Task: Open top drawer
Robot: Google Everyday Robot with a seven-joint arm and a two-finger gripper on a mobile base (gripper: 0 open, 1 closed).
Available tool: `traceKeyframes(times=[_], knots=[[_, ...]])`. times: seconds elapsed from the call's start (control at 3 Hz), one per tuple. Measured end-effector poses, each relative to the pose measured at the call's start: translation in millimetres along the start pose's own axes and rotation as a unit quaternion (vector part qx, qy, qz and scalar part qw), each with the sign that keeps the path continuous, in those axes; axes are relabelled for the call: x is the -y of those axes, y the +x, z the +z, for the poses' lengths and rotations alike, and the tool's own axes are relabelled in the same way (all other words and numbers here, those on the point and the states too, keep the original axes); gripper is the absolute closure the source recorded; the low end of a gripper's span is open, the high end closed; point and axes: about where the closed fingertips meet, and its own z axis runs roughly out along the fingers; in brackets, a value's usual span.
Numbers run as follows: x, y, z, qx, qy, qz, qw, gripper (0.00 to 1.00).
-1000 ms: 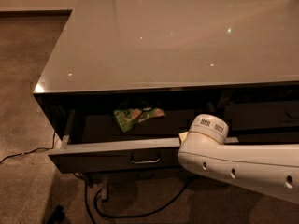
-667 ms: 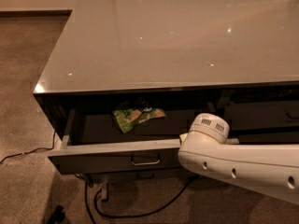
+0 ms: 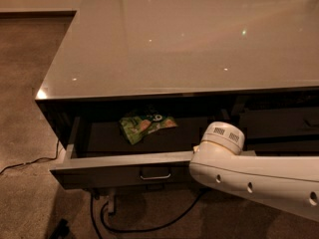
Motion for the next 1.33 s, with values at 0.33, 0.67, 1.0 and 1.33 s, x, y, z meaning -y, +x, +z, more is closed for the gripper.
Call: traceKeyframes(times=[0.33,0.67,1.0,1.33], knots=[[0.4,-0.3,-0.8,0.0,0.0,0.0,1.0,0.35],[2.2,0.5,-6.4,0.0,0.0,0.0,1.0,0.04],[2.2,0.5,-6.4,0.0,0.0,0.0,1.0,0.0],[-49.1,2.7,-10.4,-0.017,-0.034,0.035,0.9986,0.0]])
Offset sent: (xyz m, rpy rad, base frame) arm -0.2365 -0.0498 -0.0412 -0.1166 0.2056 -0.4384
